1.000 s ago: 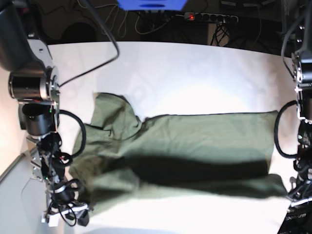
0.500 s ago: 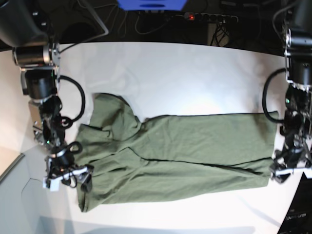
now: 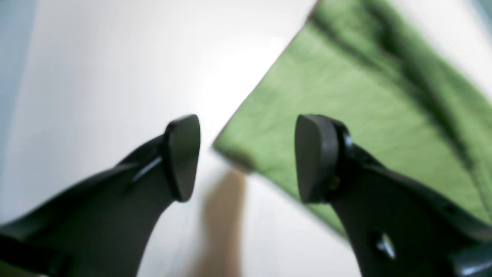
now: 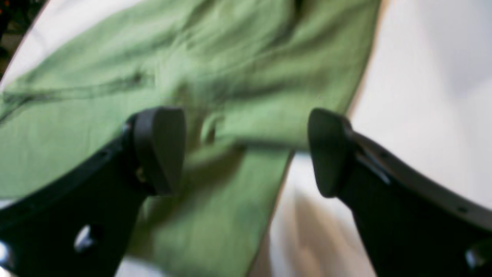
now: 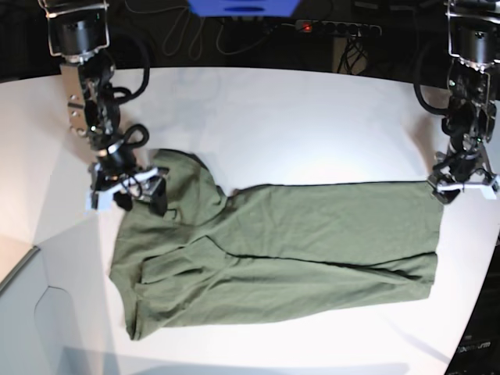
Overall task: Layout the t-shirt on the table in an organized manner, then fold the t-shirt properly
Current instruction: 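Grasp the shirt's shoulder edge with both grippers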
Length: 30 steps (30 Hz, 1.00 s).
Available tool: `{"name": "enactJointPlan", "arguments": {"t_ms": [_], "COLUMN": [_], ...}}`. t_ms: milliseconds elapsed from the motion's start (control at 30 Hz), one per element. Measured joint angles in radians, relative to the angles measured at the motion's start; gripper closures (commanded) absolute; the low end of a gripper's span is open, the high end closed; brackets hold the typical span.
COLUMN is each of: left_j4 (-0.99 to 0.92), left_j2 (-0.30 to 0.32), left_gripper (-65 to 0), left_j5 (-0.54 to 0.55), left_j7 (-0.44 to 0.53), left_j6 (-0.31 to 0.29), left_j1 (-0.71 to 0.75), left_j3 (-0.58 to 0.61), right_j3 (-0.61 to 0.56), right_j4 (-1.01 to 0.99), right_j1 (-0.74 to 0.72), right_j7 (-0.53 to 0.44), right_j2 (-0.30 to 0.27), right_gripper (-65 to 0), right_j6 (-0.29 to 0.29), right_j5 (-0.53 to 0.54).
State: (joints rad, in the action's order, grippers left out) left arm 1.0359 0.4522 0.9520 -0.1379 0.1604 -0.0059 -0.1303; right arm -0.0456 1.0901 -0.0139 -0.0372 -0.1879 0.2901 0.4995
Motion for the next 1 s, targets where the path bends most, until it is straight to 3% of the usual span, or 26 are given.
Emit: {"name": "enactJointPlan", "arguments": {"t_ms": [133, 267, 367, 467, 500, 533, 567, 600, 633, 667, 733, 833, 900, 1000], "left_j4": [-0.109, -0.157, -0.167, -0.167, -0.169, -0.181, -0.190, -0.200, -0.227, -0.241, -0.274, -0.278, -0.278, -0.279], "left_j2": [-0.002, 0.005, -0.004, -0.003, -0.003, -0.007, -0.008, -0.010, -0.014, -0.014, -0.017, -0.017, -0.016, -0.016], "left_gripper": [-37.6, -37.5, -37.3, -37.1, -37.1, -37.0, -36.3, -33.9, -30.2, -25.0, -14.9, -4.9, -1.3, -0.8], "left_j5": [0.000, 0.000, 0.003, 0.003, 0.003, 0.002, 0.001, -0.002, -0.002, 0.000, -0.001, -0.001, 0.000, 0.000], "left_j7": [-0.006, 0.008, 0.000, 0.000, 0.001, 0.011, 0.025, 0.027, 0.036, 0.027, 0.042, 0.043, 0.043, 0.042], "left_j6": [0.003, -0.002, -0.092, -0.106, -0.106, -0.109, -0.113, -0.113, -0.113, -0.113, -0.123, -0.124, -0.124, -0.124], "left_j1": [-0.038, -0.084, -0.103, -0.112, -0.112, -0.113, -0.114, -0.121, -0.142, -0.145, -0.155, -0.152, -0.150, -0.150], "left_j3": [0.002, 0.053, 0.090, 0.107, 0.107, 0.107, 0.106, 0.107, 0.107, 0.107, 0.106, 0.106, 0.106, 0.106], "right_j3": [-0.001, 0.000, 0.037, 0.072, 0.080, 0.089, 0.097, 0.102, 0.105, 0.105, 0.103, 0.100, 0.100, 0.050], "right_j4": [0.003, 0.018, 0.061, 0.102, 0.113, 0.123, 0.134, 0.145, 0.166, 0.169, 0.169, 0.154, 0.126, 0.119], "right_j1": [0.039, 0.060, 0.088, 0.106, 0.106, 0.109, 0.112, 0.115, 0.121, 0.126, 0.129, 0.126, 0.112, 0.092], "right_j7": [-0.004, 0.058, 0.077, 0.103, 0.131, 0.037, 0.149, 0.151, 0.037, 0.179, 0.195, 0.196, 0.249, 0.270], "right_j2": [0.004, 0.002, 0.008, 0.002, 0.002, 0.003, 0.005, 0.006, 0.003, 0.002, 0.002, 0.002, 0.002, -0.006], "right_gripper": [-50.5, -50.4, -50.5, -50.6, -50.6, -50.6, -50.5, -50.4, -50.4, -50.3, -50.3, -48.3, -44.4, -38.5], "right_j6": [0.000, -0.001, 0.000, -0.002, -0.290, -0.290, 0.000, -0.002, -0.290, -0.001, -0.001, 0.000, 0.000, 0.000], "right_j5": [0.000, -0.001, -0.003, -0.002, -0.500, -0.500, -0.003, -0.004, -0.500, -0.002, -0.004, -0.003, -0.005, -0.005]}}
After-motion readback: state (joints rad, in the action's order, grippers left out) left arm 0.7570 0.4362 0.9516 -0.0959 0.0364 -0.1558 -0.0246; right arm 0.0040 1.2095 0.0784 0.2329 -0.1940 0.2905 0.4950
